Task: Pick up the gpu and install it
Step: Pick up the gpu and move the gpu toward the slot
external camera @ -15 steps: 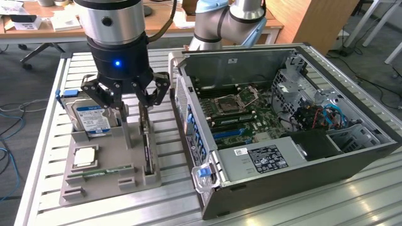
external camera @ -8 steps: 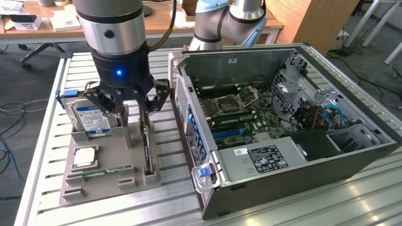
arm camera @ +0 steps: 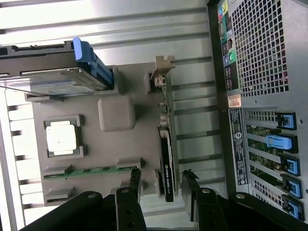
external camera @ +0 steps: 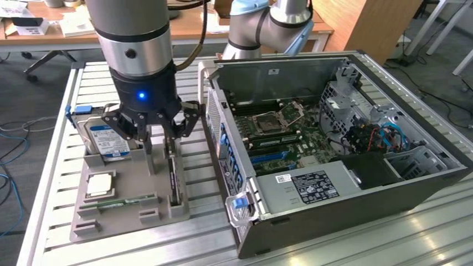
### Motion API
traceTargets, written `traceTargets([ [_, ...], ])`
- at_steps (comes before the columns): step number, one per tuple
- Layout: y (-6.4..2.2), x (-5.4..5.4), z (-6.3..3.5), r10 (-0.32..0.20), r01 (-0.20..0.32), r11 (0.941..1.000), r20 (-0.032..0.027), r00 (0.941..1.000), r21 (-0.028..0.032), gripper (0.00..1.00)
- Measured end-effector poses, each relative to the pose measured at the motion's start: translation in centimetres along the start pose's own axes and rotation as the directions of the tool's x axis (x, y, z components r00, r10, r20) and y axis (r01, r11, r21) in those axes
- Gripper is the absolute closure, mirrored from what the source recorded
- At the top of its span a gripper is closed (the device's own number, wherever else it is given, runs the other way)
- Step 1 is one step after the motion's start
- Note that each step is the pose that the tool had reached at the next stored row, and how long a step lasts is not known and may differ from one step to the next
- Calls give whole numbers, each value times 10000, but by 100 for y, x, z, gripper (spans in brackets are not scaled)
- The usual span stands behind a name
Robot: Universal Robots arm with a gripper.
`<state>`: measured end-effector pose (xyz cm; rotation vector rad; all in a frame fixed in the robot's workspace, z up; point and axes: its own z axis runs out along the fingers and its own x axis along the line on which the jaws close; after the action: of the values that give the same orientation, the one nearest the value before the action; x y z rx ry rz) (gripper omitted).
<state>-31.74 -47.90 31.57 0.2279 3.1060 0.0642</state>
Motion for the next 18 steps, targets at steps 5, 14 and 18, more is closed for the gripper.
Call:
traceTargets([
  [5, -4, 2, 91, 61, -61, 10000, 3, 10000, 1, 53],
  [14, -11, 6, 254, 163, -163, 9999, 7, 9999, 3, 53],
  [18, -13, 7, 300, 189, -189, 9998, 8, 9998, 5, 53],
])
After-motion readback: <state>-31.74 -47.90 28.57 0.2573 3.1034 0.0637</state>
